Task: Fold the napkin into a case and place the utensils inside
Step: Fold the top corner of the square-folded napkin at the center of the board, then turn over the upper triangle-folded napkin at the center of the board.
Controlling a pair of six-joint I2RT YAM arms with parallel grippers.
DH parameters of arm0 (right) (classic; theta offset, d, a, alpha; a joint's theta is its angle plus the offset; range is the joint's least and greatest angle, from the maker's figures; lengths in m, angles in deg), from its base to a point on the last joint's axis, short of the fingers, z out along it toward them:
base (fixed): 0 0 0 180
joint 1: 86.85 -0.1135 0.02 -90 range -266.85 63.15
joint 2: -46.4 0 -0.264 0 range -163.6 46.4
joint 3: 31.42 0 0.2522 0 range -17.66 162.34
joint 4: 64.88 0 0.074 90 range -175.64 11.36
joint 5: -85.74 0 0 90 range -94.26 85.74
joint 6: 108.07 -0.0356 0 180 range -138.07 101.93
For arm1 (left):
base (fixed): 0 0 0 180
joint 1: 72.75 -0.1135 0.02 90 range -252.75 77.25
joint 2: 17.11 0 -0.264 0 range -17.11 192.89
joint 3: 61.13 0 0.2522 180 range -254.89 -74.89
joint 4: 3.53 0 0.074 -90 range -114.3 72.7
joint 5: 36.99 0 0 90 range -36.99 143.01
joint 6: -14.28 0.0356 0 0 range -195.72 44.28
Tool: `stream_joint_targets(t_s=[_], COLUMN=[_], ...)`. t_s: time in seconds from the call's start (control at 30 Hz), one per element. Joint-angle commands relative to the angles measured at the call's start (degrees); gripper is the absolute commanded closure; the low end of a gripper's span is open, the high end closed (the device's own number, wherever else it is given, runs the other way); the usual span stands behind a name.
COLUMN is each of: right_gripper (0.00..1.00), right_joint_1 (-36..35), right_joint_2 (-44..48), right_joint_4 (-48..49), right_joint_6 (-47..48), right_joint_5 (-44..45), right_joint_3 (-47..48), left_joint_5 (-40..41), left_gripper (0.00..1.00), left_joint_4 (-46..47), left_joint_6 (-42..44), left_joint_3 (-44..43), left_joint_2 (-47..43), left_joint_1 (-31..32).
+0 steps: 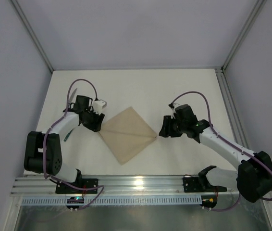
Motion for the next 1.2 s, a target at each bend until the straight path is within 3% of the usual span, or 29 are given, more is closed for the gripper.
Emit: stream_joint_targets(t_s=[0.0,0.27,0.53,1.0,1.03,1.17], right_gripper=[0.50,0.50,0.52,0.57,0.58,0.85], right_joint_1=[6.1,8.4,8.8,8.7,8.7,8.7], right_joint_2=[2.0,-6.2,-14.1,-18.7,-18.9,-19.9], right_joint_4=[4.2,13.3,19.4,21.5,21.7,23.1], right_joint_6=[-3.3,-3.7,-9.4,-11.4,-11.4,-11.7], right_joint_5=[-6.2,-12.0,-14.2,-17.0,-16.9,-16.3], right_joint_3=[-2.8,-3.4,-4.9,-7.2,-7.3,-6.4], left_joint_5=[0.3,0.6,0.8,0.9,0.9,1.2], left_gripper=[0.48,0.48,0.54,0.61,0.61,0.65], left_joint_4=[1.8,2.8,3.8,4.2,4.3,4.3], left_joint_6=[0.8,1.1,1.1,1.3,1.3,1.6], left_joint_3=[-0.9,1.0,2.1,2.4,2.4,2.7], left_joint_2=[1.7,2.4,2.6,2.4,2.3,2.3], left_joint_1=[1.0,1.6,1.6,1.6,1.7,1.6])
